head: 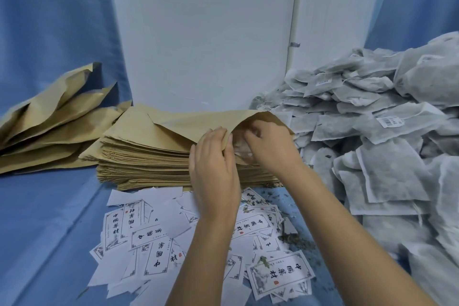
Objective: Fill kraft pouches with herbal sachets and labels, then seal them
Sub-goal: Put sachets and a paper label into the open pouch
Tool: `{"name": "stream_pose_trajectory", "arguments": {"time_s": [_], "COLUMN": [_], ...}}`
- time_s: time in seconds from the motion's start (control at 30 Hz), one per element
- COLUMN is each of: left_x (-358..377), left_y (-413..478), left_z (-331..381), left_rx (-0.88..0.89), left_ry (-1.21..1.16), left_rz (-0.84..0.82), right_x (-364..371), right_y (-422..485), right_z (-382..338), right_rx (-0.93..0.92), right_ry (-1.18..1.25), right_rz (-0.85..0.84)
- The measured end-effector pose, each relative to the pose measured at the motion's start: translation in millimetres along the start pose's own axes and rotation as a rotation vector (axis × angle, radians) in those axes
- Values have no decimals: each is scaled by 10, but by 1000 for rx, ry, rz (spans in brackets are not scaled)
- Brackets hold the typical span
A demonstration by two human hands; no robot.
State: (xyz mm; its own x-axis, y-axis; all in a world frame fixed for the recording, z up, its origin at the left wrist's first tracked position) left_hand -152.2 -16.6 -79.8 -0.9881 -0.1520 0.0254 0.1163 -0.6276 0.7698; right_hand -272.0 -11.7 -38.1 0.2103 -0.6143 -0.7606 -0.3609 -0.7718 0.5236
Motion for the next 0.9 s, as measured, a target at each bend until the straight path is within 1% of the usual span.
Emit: {"name": "stream_pose_trajectory", "arguments": {"time_s": [0.07, 0.1, 0.13, 0.17, 0.23, 0.37, 0.47, 0.5, 0.53, 0.57, 0.63, 0.67, 0.7, 0.73, 0.77, 0.8, 0.83, 0.9], "left_x": [-3, 0, 3, 3, -5, -30, -10, -4, 2, 9, 26, 38, 56, 73, 83, 88, 85, 70], "left_y": [21, 31, 35, 34, 14, -26, -53, -59, -61, -58, -30, -13, -1, 2, -1, -4, -6, 4], "left_z": [3, 6, 8, 9, 12, 77, 122, 125, 119, 106, 71, 53, 40, 34, 33, 36, 42, 54], "left_rx": [-7, -9, -12, -14, -4, 68, 79, 78, 80, 77, 11, -48, -102, -144, -171, -186, -195, -223], "left_ry": [-17, -24, -30, -37, -56, -51, -40, -28, -12, -1, -26, -50, -64, -64, -63, -68, -78, -122], "left_rz": [7, 7, 5, 2, 5, 87, 113, 104, 89, 72, 33, 14, 0, -9, -14, -16, -12, 9], "right_x": [-110, -157, -170, -152, -75, 49, 140, 158, 163, 162, 98, 67, 26, -8, -41, -71, -73, -45], "right_y": [-78, -119, -139, -137, -87, 40, 105, 124, 141, 145, 103, 69, 12, -66, -159, -242, -309, -397], "right_z": [74, 97, 114, 122, 92, -134, -273, -302, -315, -310, -236, -138, -47, 60, 172, 282, 393, 595], "right_rx": [38, 57, 65, 60, 11, -123, -154, -180, -215, -261, -221, -123, -57, -5, 43, 96, 155, 264], "right_ry": [-125, -201, -266, -315, -348, -291, -233, -184, -127, -129, -102, -25, 12, 29, 73, 143, 205, 229], "right_rz": [215, 272, 271, 217, 42, -141, -340, -373, -366, -308, -142, -26, 135, 293, 409, 479, 508, 489]}}
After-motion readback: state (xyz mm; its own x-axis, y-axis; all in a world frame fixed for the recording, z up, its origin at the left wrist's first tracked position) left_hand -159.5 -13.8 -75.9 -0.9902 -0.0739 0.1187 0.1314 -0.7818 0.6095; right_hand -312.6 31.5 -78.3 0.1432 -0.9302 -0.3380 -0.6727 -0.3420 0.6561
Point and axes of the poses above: each hand's wrist, its own y-axis towards the middle knuckle, its own x-axis out of the palm, z = x × y, the point moved 4 cm from there along y, towards the middle knuckle, and after that the axes turned 13 degrees about -y, right-handed, at the moved point
